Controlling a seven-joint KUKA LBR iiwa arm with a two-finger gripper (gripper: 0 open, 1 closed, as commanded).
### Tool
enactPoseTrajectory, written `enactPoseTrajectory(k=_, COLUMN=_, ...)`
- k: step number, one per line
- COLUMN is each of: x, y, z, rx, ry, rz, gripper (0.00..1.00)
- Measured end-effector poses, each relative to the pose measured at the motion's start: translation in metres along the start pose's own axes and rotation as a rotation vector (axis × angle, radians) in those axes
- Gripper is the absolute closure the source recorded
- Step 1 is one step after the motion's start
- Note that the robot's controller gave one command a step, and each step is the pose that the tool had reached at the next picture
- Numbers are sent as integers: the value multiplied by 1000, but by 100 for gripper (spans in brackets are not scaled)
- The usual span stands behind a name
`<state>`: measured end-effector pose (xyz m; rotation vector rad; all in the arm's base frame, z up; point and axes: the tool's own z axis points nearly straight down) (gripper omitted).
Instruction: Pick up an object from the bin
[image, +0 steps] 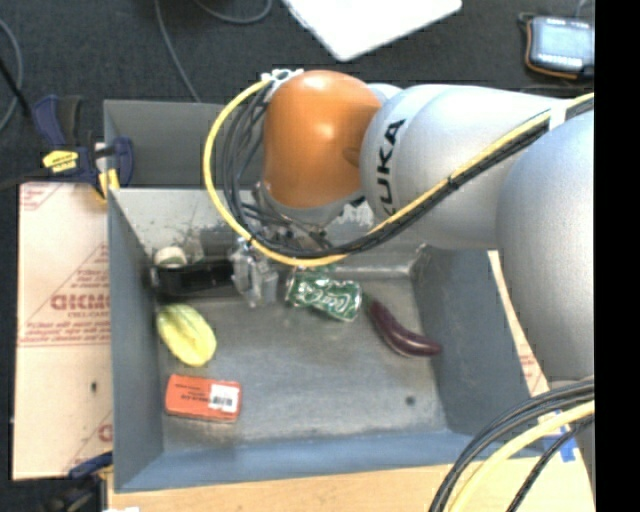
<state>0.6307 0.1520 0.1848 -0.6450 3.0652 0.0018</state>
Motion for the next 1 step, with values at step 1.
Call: enactPoseTrajectory(k=1, x=0, y=-17, z=20, rx=3, ry=-8, rz=-269, gripper=100)
